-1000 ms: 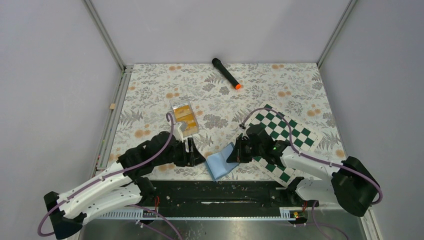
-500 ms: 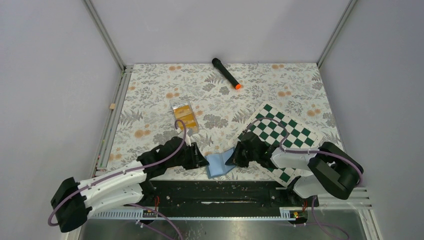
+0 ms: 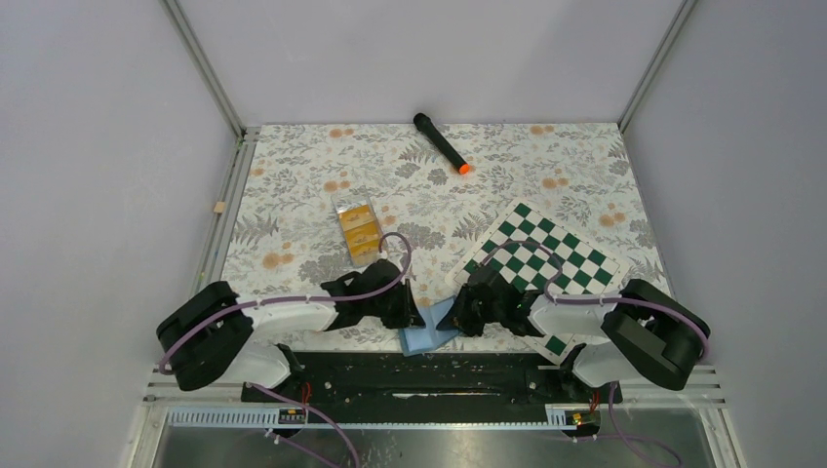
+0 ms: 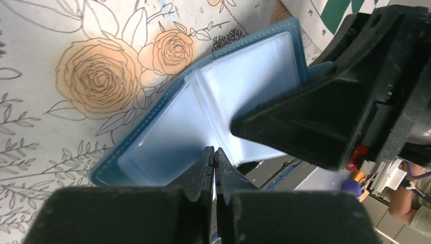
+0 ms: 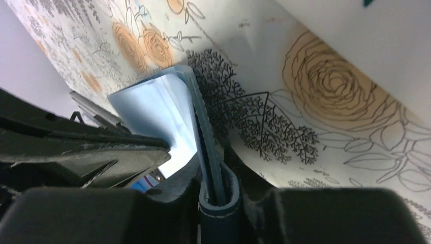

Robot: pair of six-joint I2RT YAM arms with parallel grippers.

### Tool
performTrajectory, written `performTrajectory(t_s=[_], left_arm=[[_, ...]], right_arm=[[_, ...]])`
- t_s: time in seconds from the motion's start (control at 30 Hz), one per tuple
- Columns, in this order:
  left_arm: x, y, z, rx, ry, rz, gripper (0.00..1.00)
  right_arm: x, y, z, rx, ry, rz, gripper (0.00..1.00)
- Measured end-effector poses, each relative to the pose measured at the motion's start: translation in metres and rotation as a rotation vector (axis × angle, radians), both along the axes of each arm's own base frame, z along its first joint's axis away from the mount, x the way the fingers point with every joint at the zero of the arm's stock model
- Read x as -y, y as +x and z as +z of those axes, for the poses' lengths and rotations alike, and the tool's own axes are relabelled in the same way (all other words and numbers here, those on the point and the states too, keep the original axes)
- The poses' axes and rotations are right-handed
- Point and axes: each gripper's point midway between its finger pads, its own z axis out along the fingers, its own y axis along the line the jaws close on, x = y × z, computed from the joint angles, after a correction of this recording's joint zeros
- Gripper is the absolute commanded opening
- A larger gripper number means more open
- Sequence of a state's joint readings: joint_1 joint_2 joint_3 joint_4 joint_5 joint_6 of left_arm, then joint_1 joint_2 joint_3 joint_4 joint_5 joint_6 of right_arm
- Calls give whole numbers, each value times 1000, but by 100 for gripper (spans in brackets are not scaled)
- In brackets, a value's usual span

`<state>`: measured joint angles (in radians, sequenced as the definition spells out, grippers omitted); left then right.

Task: Put the credit cards into the card holder
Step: Turn over the card slot in the card holder.

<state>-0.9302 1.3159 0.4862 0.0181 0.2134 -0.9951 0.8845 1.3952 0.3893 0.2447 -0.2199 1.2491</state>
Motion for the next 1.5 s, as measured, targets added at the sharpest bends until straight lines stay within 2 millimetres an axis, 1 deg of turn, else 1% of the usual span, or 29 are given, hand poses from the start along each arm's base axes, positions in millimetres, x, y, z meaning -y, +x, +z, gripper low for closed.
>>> performTrajectory(t_s=[0.03,0.1,0.17,0.23,0.33,0.43,0.5,0.6,0.67,0.8,0.83,0.87,0.9,0.93,1.0,1.07,1.13,1.23,1.3,1.37,1.43,1.5], left_arm=[[3,0,-2,-2,8,-8,0],[6,0,-5,-3,22,-24,0],[7,-3,-8,2,40,-50,0],[7,-6,-11,11,57,-79,0],[10,-9,-10,33,79,-132,0],[16,-12,-9,53,105,-185,0],[19,-12,-8,63,121,-213,0],[17,-15,-11,68,143,-238,0],[14,-16,-13,64,157,-245,0],[9,-18,-16,61,180,-252,0],[8,-18,-17,61,183,-254,0],[8,-18,-17,62,186,-256,0],[7,-18,-17,63,188,-257,0],[7,-18,-17,65,189,-259,0],[5,-18,-15,68,191,-260,0],[5,-18,-10,78,184,-258,0],[7,-16,-2,98,165,-257,0],[10,-14,12,124,134,-252,0],[10,-14,20,141,114,-248,0],[11,-13,29,158,94,-239,0],[11,-12,37,173,75,-230,0],[12,-11,43,184,58,-221,0]], right_arm=[[1,-1,0,-7,1,-6,43],[1,-3,5,-13,16,-9,56],[3,-5,11,-5,20,-6,66],[7,-7,14,3,13,0,73],[18,-9,18,32,-53,31,76],[26,-5,21,62,-132,67,80],[30,-1,27,90,-185,95,83],[35,4,36,125,-246,130,89],[42,5,38,137,-286,145,90],[63,1,38,140,-360,162,84],[66,0,38,141,-366,163,83],[69,1,38,141,-373,161,81],[72,1,36,141,-382,161,76],[74,1,34,137,-391,161,69],[80,0,29,123,-412,165,48],[84,0,21,101,-434,174,36],[87,-2,12,64,-454,189,22],[87,-7,1,21,-470,219,9],[83,-8,0,8,-451,233,6],[74,-7,1,8,-409,242,5],[61,-6,5,9,-348,245,5],[45,-4,7,7,-271,240,8]])
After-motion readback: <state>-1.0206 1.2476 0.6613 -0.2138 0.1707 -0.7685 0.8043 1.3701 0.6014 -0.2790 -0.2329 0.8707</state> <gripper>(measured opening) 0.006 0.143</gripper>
